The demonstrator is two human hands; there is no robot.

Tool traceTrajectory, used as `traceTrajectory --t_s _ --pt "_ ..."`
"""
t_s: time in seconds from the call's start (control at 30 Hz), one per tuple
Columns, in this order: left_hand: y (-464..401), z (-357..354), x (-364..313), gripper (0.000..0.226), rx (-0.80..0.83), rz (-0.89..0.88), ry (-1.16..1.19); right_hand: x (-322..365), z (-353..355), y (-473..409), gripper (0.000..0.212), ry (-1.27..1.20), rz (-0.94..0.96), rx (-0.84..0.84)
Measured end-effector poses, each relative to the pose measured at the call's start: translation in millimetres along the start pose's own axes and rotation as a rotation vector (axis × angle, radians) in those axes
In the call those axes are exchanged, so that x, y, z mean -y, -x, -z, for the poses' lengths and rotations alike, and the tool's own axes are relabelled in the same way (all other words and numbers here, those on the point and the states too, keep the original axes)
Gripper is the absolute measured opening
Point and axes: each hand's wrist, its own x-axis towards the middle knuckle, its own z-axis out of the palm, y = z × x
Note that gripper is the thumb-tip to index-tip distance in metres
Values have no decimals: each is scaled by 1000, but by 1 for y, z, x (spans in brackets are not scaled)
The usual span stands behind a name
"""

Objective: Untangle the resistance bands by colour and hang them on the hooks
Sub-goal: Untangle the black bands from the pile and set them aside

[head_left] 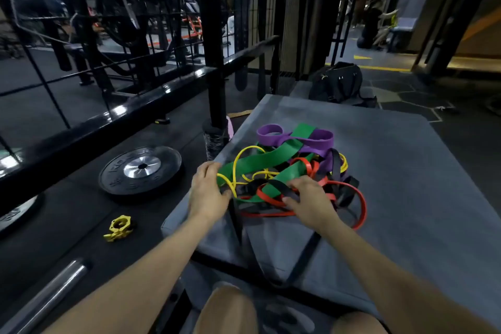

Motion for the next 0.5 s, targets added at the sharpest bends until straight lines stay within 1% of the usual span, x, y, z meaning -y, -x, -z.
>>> traceTrajectory --t_s 0.07,0.1,0.17,0.2,0.27,0.3,0.37,0.43,0.47,0.5 --pt "-11 -1 6 68 71 14 -36 3 -9 -9 44 -1 18 2" --pt "-17 -3 12 69 121 23 -48 5 -15 -13 45 2 25 10" --pt "-21 -5 20 60 234 71 -36 10 -24 -21 46 3 38 21" --pt "-19 -6 24 53 262 96 -11 11 -29 -25 46 3 38 9" --pt "-14 -5 32 38 221 80 25 14 -33 -31 46 30 46 -14" --pt "-12 -3 35 37 189 67 16 15 -36 -33 46 53 49 -17" --pt "-11 1 42 41 141 37 -14 21 -42 -36 46 121 77 -13" --pt "-13 6 43 59 142 3 -12 30 -47 -40 47 163 125 24" --pt "-16 6 44 70 169 -37 -15 34 -50 -41 47 163 149 54" --pt "-19 6 43 77 217 -91 -38 38 -52 -41 45 159 165 95"
